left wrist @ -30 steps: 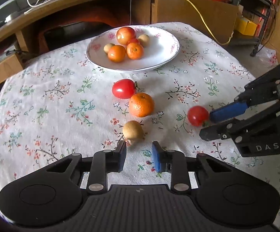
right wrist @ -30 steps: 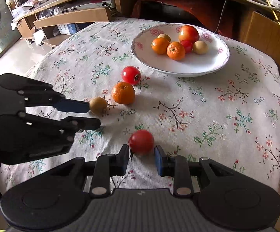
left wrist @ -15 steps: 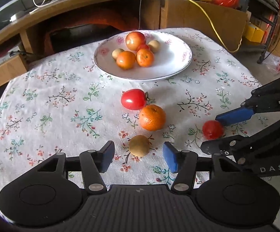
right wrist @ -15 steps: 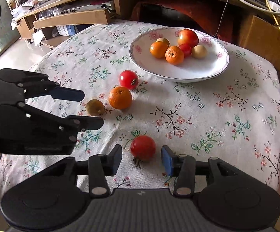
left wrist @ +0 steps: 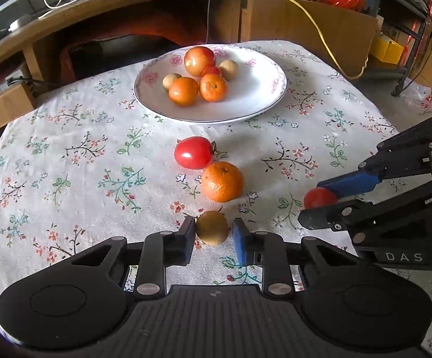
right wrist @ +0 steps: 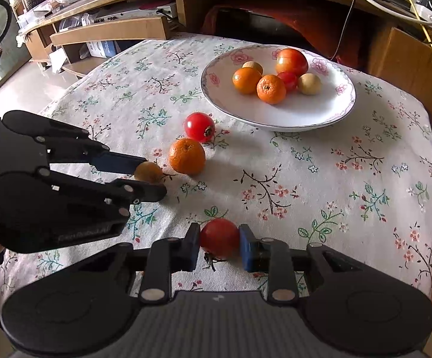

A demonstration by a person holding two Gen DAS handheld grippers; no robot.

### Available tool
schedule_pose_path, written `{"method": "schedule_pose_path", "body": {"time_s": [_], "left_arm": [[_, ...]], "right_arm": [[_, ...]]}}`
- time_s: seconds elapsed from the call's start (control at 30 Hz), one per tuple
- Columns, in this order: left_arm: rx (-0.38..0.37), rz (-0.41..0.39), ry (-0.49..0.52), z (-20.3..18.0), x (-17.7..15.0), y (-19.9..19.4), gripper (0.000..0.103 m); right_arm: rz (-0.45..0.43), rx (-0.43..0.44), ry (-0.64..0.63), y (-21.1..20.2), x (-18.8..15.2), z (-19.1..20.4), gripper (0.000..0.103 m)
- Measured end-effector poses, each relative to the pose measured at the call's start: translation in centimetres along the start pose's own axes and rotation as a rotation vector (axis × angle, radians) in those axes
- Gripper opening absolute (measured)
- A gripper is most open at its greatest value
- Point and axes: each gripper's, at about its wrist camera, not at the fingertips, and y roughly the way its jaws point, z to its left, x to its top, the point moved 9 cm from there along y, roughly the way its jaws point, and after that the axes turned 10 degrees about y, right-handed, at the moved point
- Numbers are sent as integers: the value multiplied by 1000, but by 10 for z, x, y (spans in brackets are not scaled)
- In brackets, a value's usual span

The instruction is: Organize fruits

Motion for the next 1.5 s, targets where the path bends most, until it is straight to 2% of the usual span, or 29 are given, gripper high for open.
{"method": "schedule_pose_path", "body": {"time_s": [0.33, 0.5, 0.63, 0.8, 1.0, 1.23, 1.5], "left_arm": [[-11, -10, -4, 1, 6, -4, 32], [-16, 23, 7, -2, -2, 2, 37], [-9, 13, -1, 1, 1, 5, 37], [-7, 17, 22, -5, -1, 3, 31], [-1, 13, 21, -3, 1, -2, 30], [-9, -47, -13, 4, 23, -12, 30], [14, -110, -50, 18, 69, -1, 30]], "right_arm": [[-49, 6, 32, -11, 12, -5, 28], [-55, 5, 45, -13, 15, -9, 28], [-57, 5, 44, -13, 14, -8, 28], [-60, 5, 43, -14, 15, -8, 28], [-79, -1, 47, -18, 19, -9, 28], [-104, -4, 52, -21, 29, -11, 28], [-163, -29, 74, -16, 71, -26, 28]]}}
